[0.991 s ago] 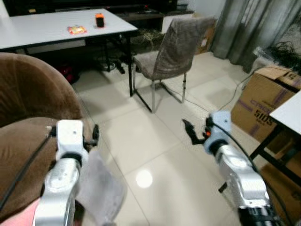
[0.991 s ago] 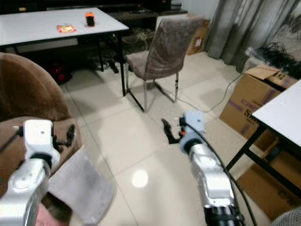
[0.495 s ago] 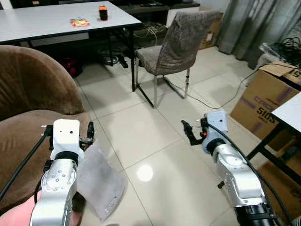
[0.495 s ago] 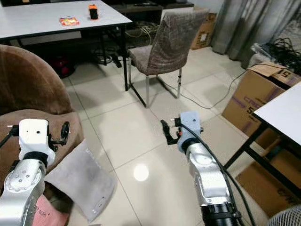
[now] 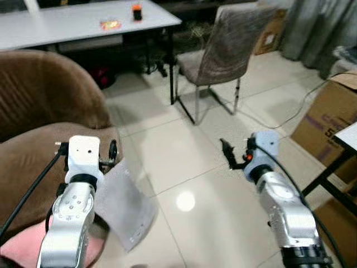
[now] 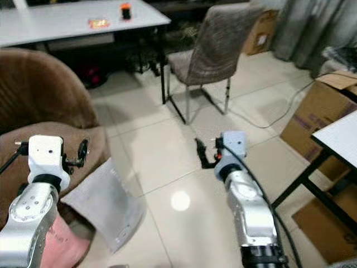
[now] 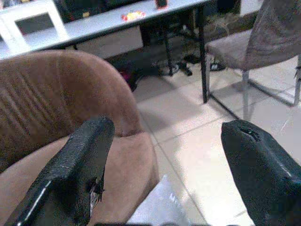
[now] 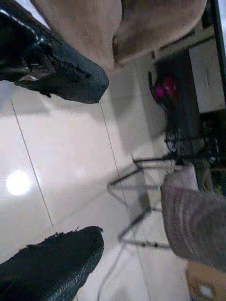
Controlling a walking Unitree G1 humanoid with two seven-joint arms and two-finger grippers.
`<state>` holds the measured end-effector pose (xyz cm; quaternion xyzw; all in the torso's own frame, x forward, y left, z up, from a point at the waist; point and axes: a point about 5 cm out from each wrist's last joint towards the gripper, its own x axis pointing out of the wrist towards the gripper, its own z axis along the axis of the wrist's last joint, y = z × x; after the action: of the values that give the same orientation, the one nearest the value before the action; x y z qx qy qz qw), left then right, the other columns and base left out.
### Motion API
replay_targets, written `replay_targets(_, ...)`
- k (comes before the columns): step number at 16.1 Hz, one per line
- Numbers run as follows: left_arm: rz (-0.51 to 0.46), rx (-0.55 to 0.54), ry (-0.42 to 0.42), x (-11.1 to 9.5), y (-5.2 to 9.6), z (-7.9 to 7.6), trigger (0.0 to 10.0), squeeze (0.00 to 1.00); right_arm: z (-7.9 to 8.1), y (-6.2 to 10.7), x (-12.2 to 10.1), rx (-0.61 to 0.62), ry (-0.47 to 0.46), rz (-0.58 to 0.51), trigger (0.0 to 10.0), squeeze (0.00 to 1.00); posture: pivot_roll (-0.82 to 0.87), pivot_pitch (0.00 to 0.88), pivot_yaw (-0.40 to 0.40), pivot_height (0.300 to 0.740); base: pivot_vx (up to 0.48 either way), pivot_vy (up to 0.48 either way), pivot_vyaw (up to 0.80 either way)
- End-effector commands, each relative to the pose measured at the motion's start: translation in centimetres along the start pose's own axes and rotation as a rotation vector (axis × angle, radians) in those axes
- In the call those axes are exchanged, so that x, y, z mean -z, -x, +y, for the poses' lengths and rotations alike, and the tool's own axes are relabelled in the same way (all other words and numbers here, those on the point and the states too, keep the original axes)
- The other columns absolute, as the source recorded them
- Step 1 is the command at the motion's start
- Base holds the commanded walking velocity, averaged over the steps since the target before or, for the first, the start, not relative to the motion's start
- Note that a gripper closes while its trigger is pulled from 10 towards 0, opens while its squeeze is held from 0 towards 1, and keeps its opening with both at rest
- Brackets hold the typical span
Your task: Move the pillow to the sofa from floor
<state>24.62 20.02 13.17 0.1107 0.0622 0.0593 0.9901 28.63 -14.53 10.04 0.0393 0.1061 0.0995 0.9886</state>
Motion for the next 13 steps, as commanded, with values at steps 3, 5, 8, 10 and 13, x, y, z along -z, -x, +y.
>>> replay_targets(3,-0.003,0.001,-0.015,-0.07,-0.06,0.17,10.0,0.00,0.66,0.07,-0.48,-0.032,-0.016,-0.015,10.0,0.00,-0.01,0.000,-0.008,0.740,0.000,0.000,0.00)
replay_targets(5,-0.008,0.006,-0.023,-0.16,-0.03,0.20,10.0,0.00,0.66,0.05,-0.41,-0.036,-0.027,-0.011,10.0,0.00,0.00,0.000,-0.009,0.740,0.000,0.000,0.00)
replay_targets(8,-0.023,0.021,-0.011,-0.37,0.00,0.20,10.0,0.00,0.27,-0.07,-0.20,0.018,-0.019,0.008,10.0,0.00,0.00,0.000,-0.007,0.740,0.000,0.000,0.00)
replay_targets(10,-0.028,0.030,-0.004,-0.48,-0.08,0.20,10.0,0.00,-0.10,-0.09,-0.08,0.035,-0.028,0.017,10.0,0.00,-0.01,0.000,0.000,0.740,0.270,0.000,0.00)
replay_targets(13,-0.030,0.032,-0.002,-0.55,-0.20,0.18,10.0,0.00,0.09,-0.07,-0.08,0.015,-0.042,0.014,10.0,0.00,0.00,0.000,-0.001,0.740,0.285,0.000,0.53)
